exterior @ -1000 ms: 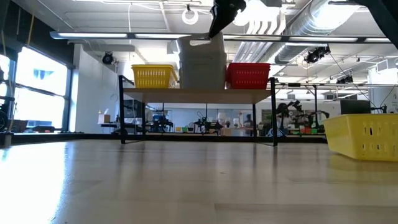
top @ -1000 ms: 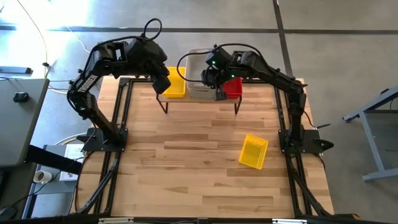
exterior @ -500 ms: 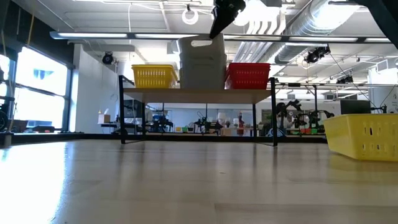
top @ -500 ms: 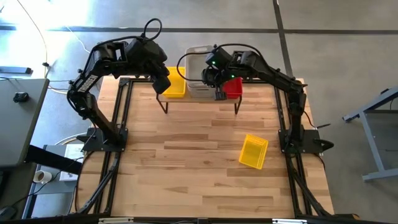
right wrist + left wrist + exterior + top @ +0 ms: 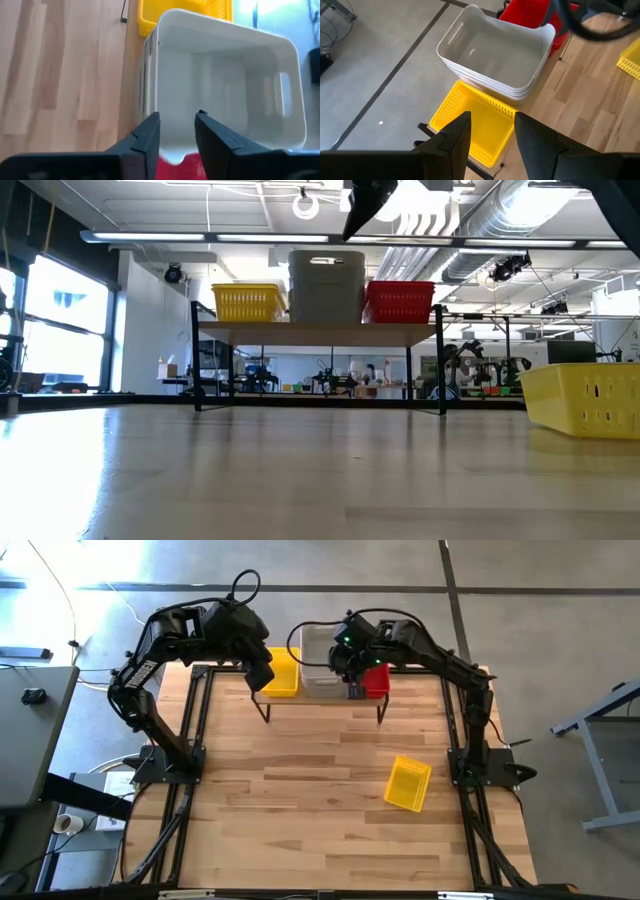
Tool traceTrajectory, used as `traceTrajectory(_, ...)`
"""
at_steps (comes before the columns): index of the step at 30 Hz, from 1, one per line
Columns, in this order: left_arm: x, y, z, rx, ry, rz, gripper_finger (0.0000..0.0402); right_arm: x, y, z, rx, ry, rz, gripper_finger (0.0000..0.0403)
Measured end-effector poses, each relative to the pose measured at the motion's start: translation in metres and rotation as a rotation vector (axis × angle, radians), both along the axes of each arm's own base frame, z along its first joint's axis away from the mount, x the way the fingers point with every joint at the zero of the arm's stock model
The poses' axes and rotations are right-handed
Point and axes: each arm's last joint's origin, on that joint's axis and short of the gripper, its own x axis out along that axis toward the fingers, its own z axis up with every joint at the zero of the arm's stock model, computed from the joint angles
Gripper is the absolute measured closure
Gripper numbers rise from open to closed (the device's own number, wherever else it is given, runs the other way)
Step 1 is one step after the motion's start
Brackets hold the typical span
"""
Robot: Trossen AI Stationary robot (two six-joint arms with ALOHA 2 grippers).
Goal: Stack baskets on shelf by color
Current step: Stack the yellow bin on top of the yellow bins on the shelf
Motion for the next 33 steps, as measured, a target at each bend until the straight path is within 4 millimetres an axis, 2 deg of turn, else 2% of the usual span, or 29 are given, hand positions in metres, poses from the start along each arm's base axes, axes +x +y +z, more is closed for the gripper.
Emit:
traceTrajectory(10, 0.006, -0.011, -0.001, -0.113, -0.055, -0.12, 0.0259, -0.028, 0.016, 0.01, 0.171, 0.054, -0.168, 0.0284)
traceTrajectory(15, 0.013, -0.022, -0.005, -0.115, -0.032, -0.162, 0.0259, -0.033, 0.027, 0.012, 0.26, 0.059, -0.225, 0.0285)
traceTrajectory(19, 0.022, -0.031, -0.021, -0.138, 0.039, -0.19, 0.0259, -0.038, 0.043, 0.01, 0.288, 0.064, -0.253, 0.0285)
traceTrajectory(23, 0.029, -0.041, -0.042, -0.147, 0.08, -0.202, 0.0259, -0.049, 0.06, -0.001, 0.288, 0.113, -0.321, 0.0285)
traceTrajectory(26, 0.033, -0.05, -0.056, -0.154, 0.056, -0.232, 0.0259, -0.06, 0.074, -0.014, 0.308, 0.126, -0.375, 0.0285)
traceTrajectory(33, 0.029, -0.064, -0.086, -0.196, -0.028, -0.279, 0.0259, -0.086, 0.109, -0.039, 0.416, 0.068, -0.462, 0.0285)
